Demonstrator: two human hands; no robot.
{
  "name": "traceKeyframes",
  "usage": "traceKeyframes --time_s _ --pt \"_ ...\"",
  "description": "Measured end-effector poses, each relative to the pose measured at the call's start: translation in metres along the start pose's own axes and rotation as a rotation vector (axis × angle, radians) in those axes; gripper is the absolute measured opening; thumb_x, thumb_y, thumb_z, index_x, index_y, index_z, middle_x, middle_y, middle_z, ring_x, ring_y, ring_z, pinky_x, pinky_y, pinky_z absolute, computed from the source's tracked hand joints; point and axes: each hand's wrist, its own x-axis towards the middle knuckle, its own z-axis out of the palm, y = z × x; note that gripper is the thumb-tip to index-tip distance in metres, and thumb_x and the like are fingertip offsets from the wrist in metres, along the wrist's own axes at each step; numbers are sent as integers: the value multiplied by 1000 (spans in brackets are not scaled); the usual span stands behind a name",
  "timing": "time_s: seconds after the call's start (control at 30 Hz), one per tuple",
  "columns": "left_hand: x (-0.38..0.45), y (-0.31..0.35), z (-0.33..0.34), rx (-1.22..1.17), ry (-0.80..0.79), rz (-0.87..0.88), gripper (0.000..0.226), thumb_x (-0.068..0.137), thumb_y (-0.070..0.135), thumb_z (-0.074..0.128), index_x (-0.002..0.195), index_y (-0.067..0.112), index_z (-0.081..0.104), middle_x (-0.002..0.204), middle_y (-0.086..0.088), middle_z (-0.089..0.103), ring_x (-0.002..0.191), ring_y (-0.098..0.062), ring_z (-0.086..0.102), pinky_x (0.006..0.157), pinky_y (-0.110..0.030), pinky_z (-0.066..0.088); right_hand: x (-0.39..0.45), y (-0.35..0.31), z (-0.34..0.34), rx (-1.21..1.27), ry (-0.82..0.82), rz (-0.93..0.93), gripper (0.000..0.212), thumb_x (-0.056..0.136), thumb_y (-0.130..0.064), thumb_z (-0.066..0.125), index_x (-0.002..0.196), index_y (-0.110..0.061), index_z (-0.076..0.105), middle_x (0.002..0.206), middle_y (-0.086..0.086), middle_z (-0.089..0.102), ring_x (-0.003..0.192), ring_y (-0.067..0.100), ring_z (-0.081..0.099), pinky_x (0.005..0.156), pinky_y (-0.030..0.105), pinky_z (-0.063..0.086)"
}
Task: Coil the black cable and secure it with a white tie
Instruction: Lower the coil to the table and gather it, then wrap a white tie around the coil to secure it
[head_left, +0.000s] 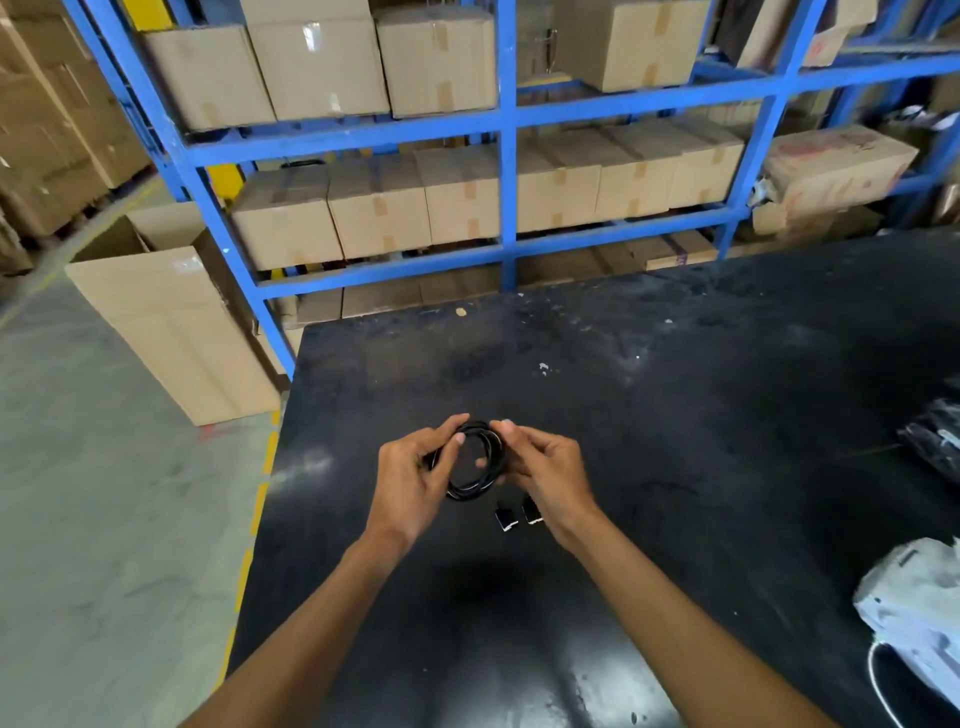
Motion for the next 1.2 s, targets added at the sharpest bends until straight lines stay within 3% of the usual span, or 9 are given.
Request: traceKeyframes --time_s 0.17,0.3,0.43,0.53,0.6,0.8,1.07,1.13,1.2 --pt "-1 -11 15 -32 -16 -54 24 92 17 63 114 16 72 72 -5 70 64 -5 59 67 -25 50 27 22 -34 -101 31 90 25 98 -27 58 105 -9 75 88 9 77 64 16 71 53 22 52" --pt "-1 -28 24 -36 -40 -97 23 92 18 63 113 18 73 73 -19 68 66 -6 51 65 -27 45 57 63 -72 -421 121 128 16 94 -7 61 101 -14 74 81 5 70 61 10 59 50 14 42" --pt "2 -37 26 -76 -49 -144 23 91 13 64 112 13 73 70 0 68 66 4 54 70 -14 43 80 103 -102 -910 115 162 34 85 2 62 109 -18 74 87 -3 65 86 13 62 77 15 48" --pt "1 -46 30 -77 -80 -149 23 92 15 63 112 17 73 79 -13 73 72 -5 56 71 -24 45 91 128 -112 -1144 -72 225 48 82 2 68 121 -26 69 109 3 62 101 23 64 96 29 51" --pt "0 -50 32 -82 -110 -148 24 92 16 62 113 21 72 74 -17 67 66 -9 51 65 -28 44 97 139 -112 -1228 -119 217 51 81 -4 72 123 -33 67 116 4 62 107 25 64 98 37 52" --pt "1 -50 35 -34 -164 -117 25 92 18 62 115 24 71 60 -14 44 56 -10 37 56 -24 34 105 148 -110 -1235 64 207 24 86 -15 69 104 -30 76 109 -3 75 106 22 69 89 35 56" --pt "2 -41 32 -61 -161 -118 25 93 20 62 115 24 71 68 -24 55 58 -22 43 59 -37 42 94 120 -115 -879 390 38 8 83 -18 72 82 -25 69 77 -1 74 75 19 72 73 40 60" --pt "0 -35 30 -98 -146 -133 24 92 19 62 114 23 72 67 -16 59 61 -14 47 62 -37 45 91 98 -109 -740 405 -27 11 83 -12 75 81 -20 68 74 2 72 70 20 71 65 39 62" --pt "-1 -27 27 -132 -135 -142 24 92 17 63 112 22 73 65 6 63 64 -7 52 65 -33 47 84 71 -98 -612 373 -86 14 83 -5 75 79 -17 68 75 8 71 71 25 72 56 31 61"
